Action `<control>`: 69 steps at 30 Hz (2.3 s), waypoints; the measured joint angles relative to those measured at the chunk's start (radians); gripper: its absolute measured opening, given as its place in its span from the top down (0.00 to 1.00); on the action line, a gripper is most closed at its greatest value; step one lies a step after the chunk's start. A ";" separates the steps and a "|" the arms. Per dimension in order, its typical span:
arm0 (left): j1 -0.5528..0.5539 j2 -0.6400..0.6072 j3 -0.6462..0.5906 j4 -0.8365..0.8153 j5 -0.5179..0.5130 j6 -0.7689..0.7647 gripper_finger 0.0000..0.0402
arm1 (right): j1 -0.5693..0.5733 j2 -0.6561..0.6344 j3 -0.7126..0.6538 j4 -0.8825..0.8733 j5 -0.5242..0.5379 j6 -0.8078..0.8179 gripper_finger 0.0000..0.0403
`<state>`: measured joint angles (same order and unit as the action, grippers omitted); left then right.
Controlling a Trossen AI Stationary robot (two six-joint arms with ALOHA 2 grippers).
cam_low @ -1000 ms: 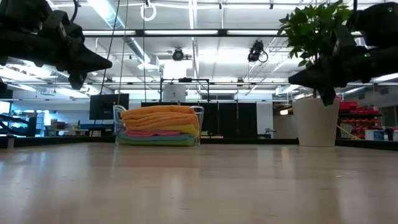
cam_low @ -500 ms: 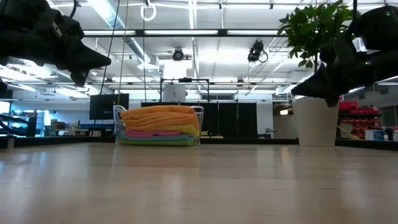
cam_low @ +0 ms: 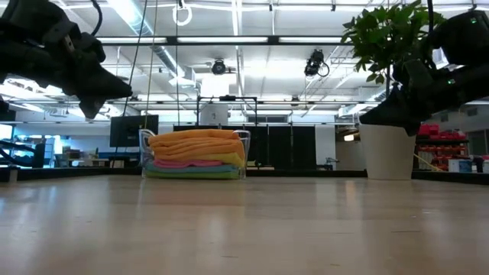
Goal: Fold microfiber towels
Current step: Return to Home Position
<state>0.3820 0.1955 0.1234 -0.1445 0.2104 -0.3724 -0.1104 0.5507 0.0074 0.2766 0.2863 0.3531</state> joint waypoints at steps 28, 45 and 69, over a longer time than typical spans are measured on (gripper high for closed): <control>0.000 0.000 0.000 0.004 0.000 -0.009 0.79 | 0.000 0.000 0.000 0.000 -0.003 0.002 0.97; 0.000 0.000 0.000 0.004 0.000 -0.009 0.80 | 0.000 0.000 0.000 0.000 -0.003 0.002 0.97; 0.000 0.000 0.000 0.004 0.000 -0.009 0.78 | 0.000 0.000 0.000 0.001 -0.003 0.002 0.97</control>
<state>0.3822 0.1955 0.1234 -0.1402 0.2104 -0.3809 -0.1101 0.5510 0.0078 0.2771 0.2837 0.3546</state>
